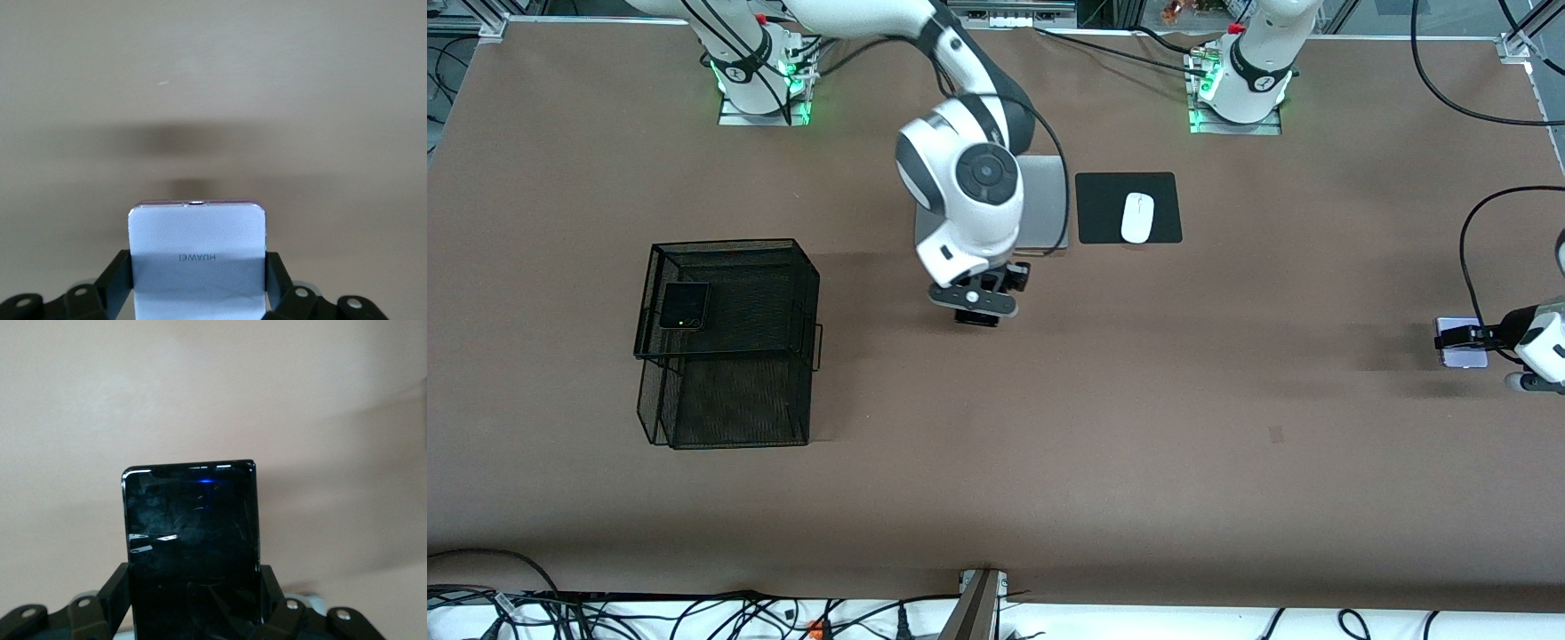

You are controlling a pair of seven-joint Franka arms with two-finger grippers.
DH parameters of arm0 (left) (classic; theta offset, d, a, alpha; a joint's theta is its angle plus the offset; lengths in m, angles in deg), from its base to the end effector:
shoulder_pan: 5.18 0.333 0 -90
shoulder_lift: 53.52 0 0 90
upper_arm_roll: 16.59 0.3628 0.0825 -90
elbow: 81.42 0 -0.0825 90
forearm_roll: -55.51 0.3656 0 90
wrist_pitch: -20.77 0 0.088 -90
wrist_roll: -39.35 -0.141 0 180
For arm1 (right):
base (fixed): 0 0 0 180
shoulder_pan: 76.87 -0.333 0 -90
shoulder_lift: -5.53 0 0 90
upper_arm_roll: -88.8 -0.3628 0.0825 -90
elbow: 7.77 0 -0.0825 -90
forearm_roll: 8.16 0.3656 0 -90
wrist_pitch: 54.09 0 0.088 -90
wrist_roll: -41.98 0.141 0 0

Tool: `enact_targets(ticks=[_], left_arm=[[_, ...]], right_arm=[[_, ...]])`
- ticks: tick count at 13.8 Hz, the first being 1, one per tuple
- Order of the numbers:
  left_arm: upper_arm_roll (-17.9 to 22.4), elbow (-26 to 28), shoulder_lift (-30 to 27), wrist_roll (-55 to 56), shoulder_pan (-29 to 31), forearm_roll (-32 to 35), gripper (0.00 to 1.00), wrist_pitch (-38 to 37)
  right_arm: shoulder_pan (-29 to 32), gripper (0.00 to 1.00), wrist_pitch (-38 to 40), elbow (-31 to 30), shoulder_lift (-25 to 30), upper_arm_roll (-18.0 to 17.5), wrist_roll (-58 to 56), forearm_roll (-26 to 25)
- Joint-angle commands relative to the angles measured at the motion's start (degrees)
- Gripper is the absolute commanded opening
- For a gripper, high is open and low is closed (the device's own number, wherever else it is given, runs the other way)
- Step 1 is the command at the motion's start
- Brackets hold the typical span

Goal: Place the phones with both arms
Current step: 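Carry the tall phone to the basket while the left gripper carries the Huawei phone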

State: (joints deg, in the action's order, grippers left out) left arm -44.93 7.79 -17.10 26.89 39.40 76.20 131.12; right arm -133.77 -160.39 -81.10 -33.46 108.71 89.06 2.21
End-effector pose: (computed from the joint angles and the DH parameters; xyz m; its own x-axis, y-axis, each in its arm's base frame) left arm 0.6242 0.2731 0.3073 0.9827 -0.0371 -0.1815 -0.0347 -0.9993 0.0164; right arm 0.5341 0.5049 0.3695 0.9858 -0.1677 -0.0116 -0.1662 -0.9828 0.0803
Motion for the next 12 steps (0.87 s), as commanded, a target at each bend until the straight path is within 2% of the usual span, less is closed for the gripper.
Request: enact_targets(ticks=[1, 3, 5, 7, 9, 12], left_arm=[[-0.5, -6.1, -1.3, 4.3, -9.4, -2.2, 0.36, -11.8], [-0.8, -7.1, -1.3, 6.7, -14.8, -9.5, 0.35, -14.5], [-1.7, -6.7, -0.5, 7.2, -19.9, -14.9, 0.38, -14.5], [-1.7, -6.9, 3.5, 7.9, -27.6, -21.4, 0.37, -13.4], [-1.6, -6.9, 6.4, 11.9, -34.5, -26.6, 0.36, -8.8], [-1.4, -6.9, 7.3, 24.8, -45.8, -27.8, 0.36, 4.3]], right_arm=[[0.5, 0.0, 7.7, -5.5, 8.3, 5.2, -8.8, 0.4], [0.5, 0.0, 7.1, -16.3, 16.5, 10.7, -18.4, 0.1], [0.4, 0.0, 3.8, -27.1, 24.4, 16.4, -27.2, -0.5], [0.4, 0.0, -2.0, -36.8, 29.7, 21.5, -35.7, -2.1], [0.5, 0.0, -8.6, -41.9, 29.4, 25.2, -42.2, -2.2], [0.7, 0.0, -19.3, -47.9, 26.5, 25.3, -45.8, -1.6]])
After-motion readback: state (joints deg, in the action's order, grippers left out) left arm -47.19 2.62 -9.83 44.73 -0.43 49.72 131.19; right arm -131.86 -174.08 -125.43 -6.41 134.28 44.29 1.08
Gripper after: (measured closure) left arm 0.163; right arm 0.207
